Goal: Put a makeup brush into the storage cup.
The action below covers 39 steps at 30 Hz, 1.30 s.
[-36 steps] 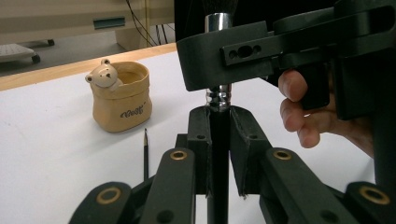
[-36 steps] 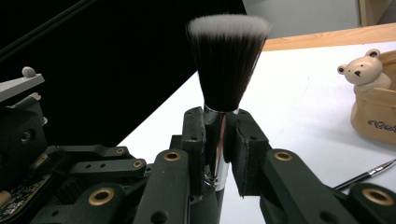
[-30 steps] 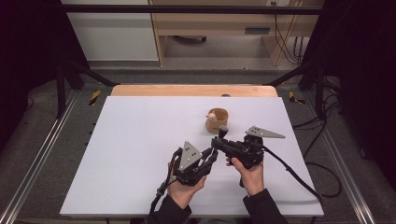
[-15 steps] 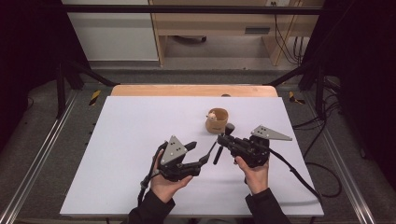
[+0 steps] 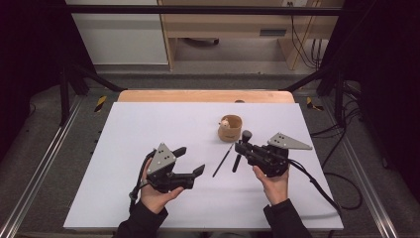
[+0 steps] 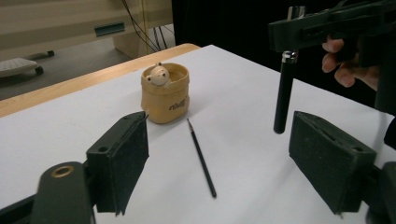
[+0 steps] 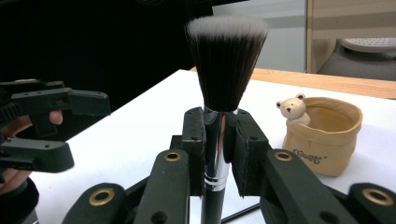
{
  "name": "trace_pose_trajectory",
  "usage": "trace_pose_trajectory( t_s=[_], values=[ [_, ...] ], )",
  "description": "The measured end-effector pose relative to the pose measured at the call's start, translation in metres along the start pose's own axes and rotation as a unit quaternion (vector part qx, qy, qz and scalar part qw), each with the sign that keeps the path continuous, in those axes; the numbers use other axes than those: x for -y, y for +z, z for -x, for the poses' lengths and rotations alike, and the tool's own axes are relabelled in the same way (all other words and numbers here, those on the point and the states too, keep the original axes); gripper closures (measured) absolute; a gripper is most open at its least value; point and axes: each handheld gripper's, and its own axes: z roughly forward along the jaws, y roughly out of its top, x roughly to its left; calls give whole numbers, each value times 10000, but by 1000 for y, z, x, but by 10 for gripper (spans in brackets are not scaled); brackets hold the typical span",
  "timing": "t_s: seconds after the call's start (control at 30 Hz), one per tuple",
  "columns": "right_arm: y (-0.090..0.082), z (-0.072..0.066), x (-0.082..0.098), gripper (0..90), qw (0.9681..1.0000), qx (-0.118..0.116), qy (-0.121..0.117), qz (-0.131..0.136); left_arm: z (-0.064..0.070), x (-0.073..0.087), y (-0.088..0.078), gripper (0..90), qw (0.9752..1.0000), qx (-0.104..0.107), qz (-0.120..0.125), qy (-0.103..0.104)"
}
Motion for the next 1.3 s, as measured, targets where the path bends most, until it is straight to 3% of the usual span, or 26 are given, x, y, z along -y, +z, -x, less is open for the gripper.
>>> trace_pose_trajectory(
  t_s=[0.77, 1.3],
  values=[
    [-3, 6, -4, 772, 9993, 237, -294, 27, -43, 35, -37, 114, 9981, -598, -103, -112],
    [2, 13, -12, 772, 9981, 378, -438, 196, -62, 49, -55, 96, 9966, -810, -107, -118]
  ],
)
